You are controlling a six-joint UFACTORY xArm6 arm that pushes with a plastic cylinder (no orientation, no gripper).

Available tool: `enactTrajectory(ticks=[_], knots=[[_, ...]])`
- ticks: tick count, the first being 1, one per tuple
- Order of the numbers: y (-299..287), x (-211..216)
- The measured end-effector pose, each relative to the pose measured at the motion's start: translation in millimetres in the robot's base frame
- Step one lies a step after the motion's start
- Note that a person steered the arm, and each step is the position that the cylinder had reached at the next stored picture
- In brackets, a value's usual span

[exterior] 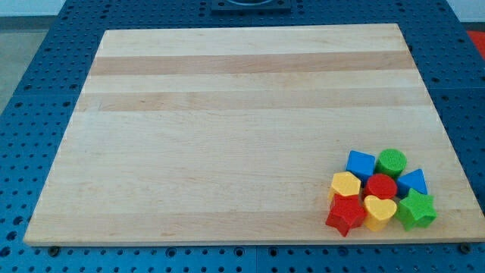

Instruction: Move red star towards center

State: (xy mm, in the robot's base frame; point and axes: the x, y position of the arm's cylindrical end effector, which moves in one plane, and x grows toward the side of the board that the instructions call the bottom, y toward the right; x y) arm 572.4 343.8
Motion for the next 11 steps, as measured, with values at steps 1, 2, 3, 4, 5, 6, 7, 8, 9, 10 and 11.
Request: enactTrajectory(ticks=[1,2,3,4,5,6,7,8,9,10,11], knots=[[-11.4,44.5],[-21.8,44.8],[-63.5,45.7],[-112.3,45.2],[-186.6,43.2],[-257.8,35.3],[-278.1,35.1],[-276.8,46.2],[-320.8,34.6],[-353.2,-15.1],[-390.7,-66.8]])
